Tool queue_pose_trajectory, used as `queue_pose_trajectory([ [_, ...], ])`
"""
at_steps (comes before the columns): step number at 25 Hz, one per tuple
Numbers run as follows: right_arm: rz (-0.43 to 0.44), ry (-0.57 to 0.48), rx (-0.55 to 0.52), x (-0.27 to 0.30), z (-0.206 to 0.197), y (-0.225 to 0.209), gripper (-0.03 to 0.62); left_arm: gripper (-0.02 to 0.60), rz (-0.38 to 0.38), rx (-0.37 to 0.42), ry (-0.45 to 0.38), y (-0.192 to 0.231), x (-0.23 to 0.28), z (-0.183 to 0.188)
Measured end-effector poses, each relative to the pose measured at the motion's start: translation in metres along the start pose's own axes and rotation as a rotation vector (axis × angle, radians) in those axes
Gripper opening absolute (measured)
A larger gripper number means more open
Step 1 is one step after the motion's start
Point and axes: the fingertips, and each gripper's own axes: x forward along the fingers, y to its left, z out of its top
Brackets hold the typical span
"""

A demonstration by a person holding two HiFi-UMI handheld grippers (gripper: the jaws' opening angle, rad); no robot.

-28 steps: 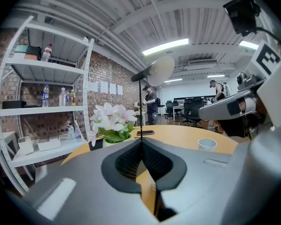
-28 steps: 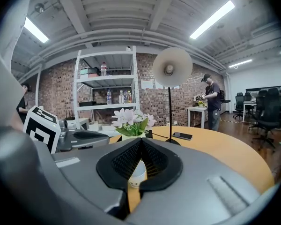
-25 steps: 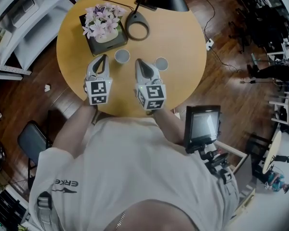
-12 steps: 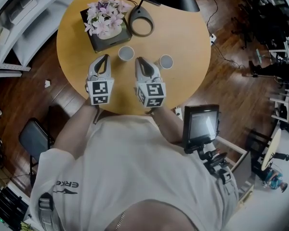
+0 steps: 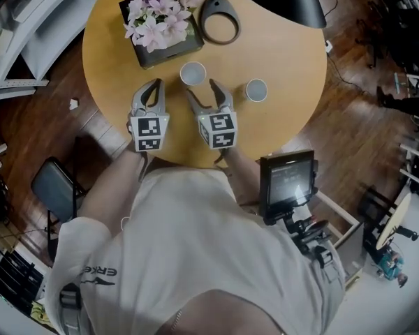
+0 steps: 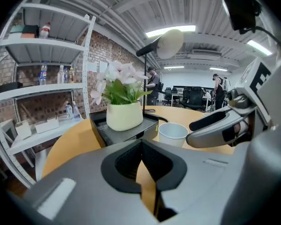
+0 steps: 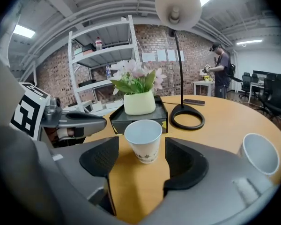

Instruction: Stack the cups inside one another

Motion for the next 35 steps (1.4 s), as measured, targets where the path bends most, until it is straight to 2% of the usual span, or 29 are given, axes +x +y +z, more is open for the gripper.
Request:
queue_pose_trajectory([
  [2, 0.008, 0.036, -0.005, 0.013, -0.01, -0.001, 0.363, 0.002, -0.003, -0.003, 0.016, 0.001, 0.005, -0.007],
  [5, 0.004, 0.073, -0.021, 0.031, -0.021, -0.003, 0.397, 0.002, -0.004, -0.004, 0.033, 0.003, 0.011, -0.015],
  [11, -0.011, 0.111, -0.057, 0.057, -0.028, -0.003, 0.413, 0.002, -0.017, -0.009, 0.05, 0.001, 0.012, -0.024],
  [19, -0.053, 0.133, -0.052, 0.077, -0.035, -0.007, 0.367, 0.002, -0.023, -0.005, 0.06, 0.003, 0.016, -0.029],
  [21, -0.063, 0.128, -0.038, 0.078, -0.034, -0.009, 0.316, 0.002, -0.024, -0.001, 0.059, 0.003, 0.017, -0.028],
  [29, -0.071, 0.072, -0.032, 0.072, -0.02, -0.007, 0.313, 0.002, -0.027, 0.026, 0.041, 0.003, 0.013, -0.019],
  [35, -0.104, 0.008, -0.039, 0.054, 0.008, -0.016, 0.313, 0.002, -0.037, 0.051, -0.01, -0.002, 0.017, 0.006],
])
